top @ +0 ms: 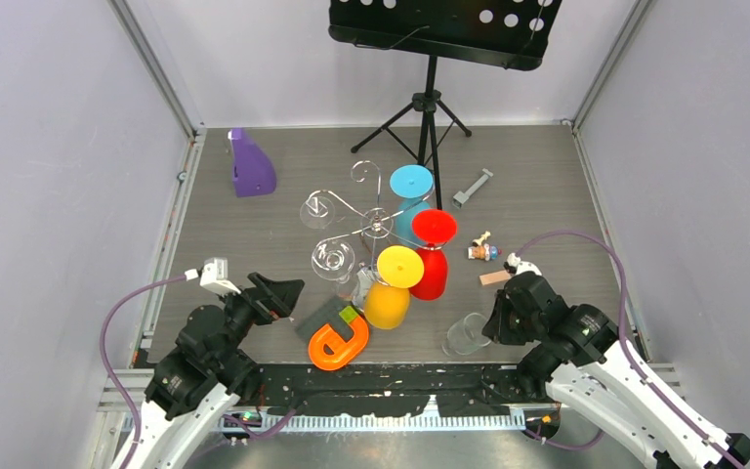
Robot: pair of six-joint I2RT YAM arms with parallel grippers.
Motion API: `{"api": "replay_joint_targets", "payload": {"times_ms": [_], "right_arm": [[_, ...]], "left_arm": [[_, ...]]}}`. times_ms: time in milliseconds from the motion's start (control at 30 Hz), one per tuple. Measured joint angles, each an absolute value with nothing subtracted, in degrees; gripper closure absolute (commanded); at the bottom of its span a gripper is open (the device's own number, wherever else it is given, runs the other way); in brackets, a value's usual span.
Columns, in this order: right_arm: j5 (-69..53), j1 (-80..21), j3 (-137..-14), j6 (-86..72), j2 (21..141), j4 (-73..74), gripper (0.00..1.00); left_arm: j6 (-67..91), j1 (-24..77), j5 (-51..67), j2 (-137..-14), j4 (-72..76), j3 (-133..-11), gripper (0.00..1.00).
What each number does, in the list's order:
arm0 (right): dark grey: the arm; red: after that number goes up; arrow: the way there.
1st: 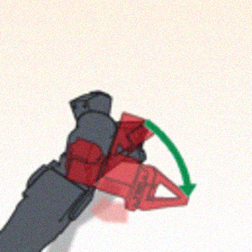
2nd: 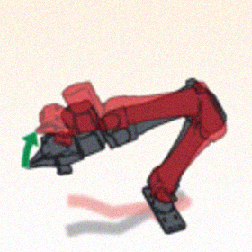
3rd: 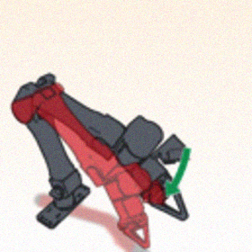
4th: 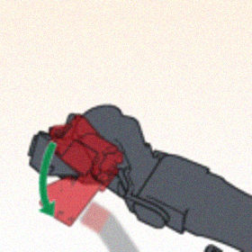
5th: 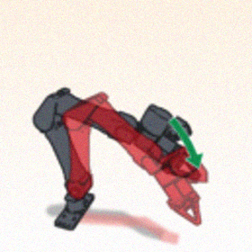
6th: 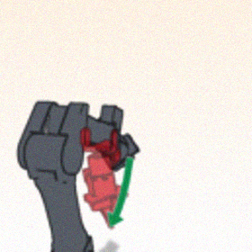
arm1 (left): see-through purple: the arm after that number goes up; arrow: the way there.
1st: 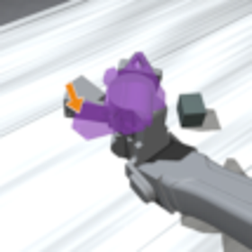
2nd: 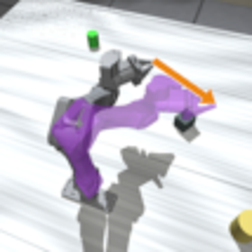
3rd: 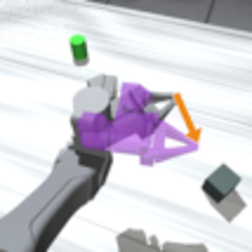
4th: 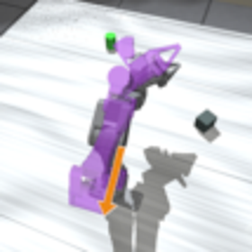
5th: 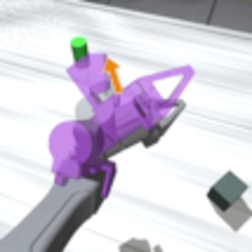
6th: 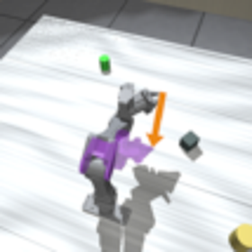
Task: Place the wine glass upside down on the wine glass rack
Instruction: Pick up the wine glass at the center of the board, then turn the wine glass upside down at the wine rack.
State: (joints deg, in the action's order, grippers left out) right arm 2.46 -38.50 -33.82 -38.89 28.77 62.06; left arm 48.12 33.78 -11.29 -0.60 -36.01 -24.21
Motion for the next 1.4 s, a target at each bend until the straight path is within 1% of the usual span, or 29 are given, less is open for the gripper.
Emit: {"api": "replay_joint_targets", "payload": {"times_ms": [200, 433, 600, 800, 933, 1133, 1267, 1400], "right_arm": [[4.54, -38.50, -38.04, -37.78, 30.22, 62.74, 0.94], [14.61, -38.50, -49.43, -33.89, 33.89, 64.62, 0.95], [19.66, -38.50, -54.85, -30.35, 36.05, 65.17, 0.95], [24.29, -38.50, -63.26, -25.34, 38.74, 67.18, 0.95], [27.66, -38.50, -72.86, -21.10, 40.56, 68.10, 0.95], [30.59, -38.50, -89.08, -15.81, 45.21, 68.45, 0.95], [30.59, -38.50, -99.33, -12.91, 49.87, 68.62, 0.94], [27.35, -38.50, -111.07, -10.52, 56.01, 67.68, 0.94]], "left_arm": [[48.10, 33.78, -11.33, -0.60, -36.01, -24.12, 0.00], [47.88, 33.78, -11.84, -0.60, -37.15, -25.69, 0.00], [46.92, 33.78, -11.73, -0.60, -37.15, -28.45, 0.00], [42.44, 33.78, -11.90, -0.60, -36.75, -35.33, 0.00], [38.35, 33.78, -11.31, -2.59, -35.20, -41.63, 0.00], [32.84, 33.78, -7.73, -12.12, -30.41, -51.55, 0.01], [30.76, 33.78, -4.40, -16.05, -27.97, -56.12, 0.02], [28.95, 33.78, -0.08, -21.19, -25.47, -62.37, 0.03]]}}
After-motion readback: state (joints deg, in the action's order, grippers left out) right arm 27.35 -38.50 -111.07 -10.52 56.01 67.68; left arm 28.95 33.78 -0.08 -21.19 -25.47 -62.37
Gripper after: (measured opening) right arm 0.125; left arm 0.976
